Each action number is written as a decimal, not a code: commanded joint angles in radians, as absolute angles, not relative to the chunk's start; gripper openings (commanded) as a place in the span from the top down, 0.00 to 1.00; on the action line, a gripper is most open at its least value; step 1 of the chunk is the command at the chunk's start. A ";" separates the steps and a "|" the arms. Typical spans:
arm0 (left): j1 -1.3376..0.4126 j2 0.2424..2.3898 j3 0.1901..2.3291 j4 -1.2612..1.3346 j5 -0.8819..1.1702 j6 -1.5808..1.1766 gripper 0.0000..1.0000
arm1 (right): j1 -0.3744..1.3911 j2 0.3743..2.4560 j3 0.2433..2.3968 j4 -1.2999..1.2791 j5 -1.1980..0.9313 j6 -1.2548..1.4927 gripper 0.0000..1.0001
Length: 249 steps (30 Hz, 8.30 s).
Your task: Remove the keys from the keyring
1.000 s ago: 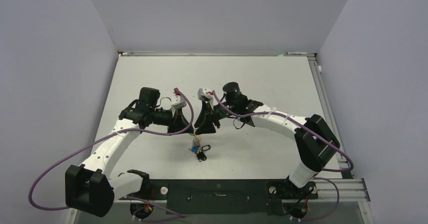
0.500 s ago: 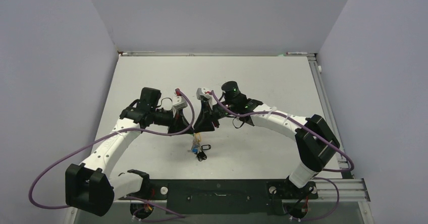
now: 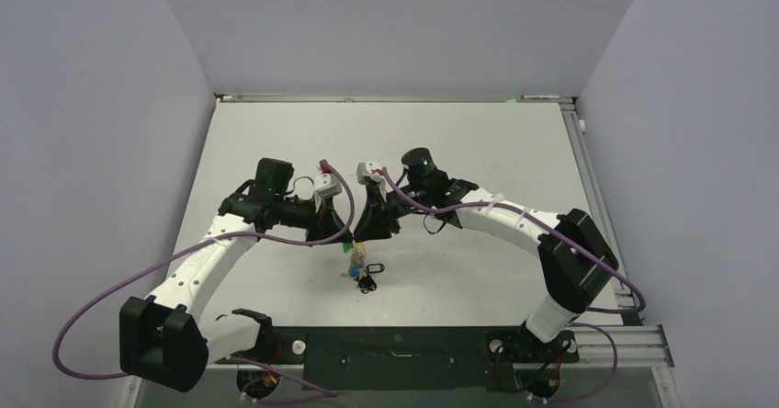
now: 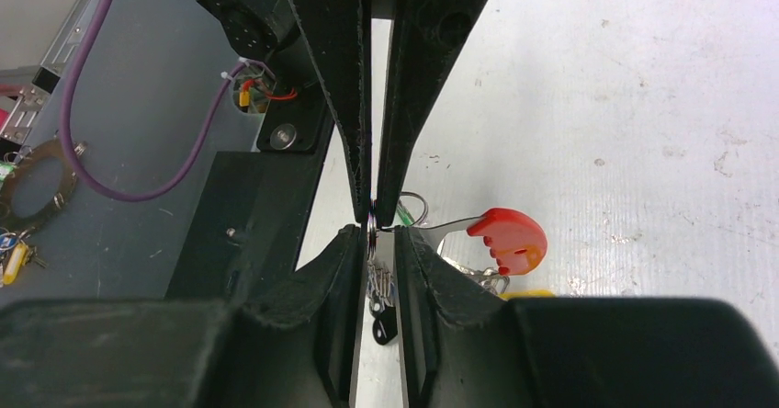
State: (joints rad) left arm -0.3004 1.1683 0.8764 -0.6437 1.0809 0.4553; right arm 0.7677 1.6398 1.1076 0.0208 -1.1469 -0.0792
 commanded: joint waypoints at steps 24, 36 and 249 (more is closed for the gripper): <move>-0.223 1.140 0.884 -0.535 1.086 0.490 0.52 | 0.724 1.600 1.039 0.401 -1.167 0.228 0.95; -0.217 1.138 0.862 -0.539 1.079 0.591 0.43 | 0.723 1.598 1.011 0.505 -1.186 0.313 0.95; -0.194 1.232 0.664 0.749 1.059 -0.752 1.00 | 0.591 1.501 0.977 0.214 -0.823 0.019 0.75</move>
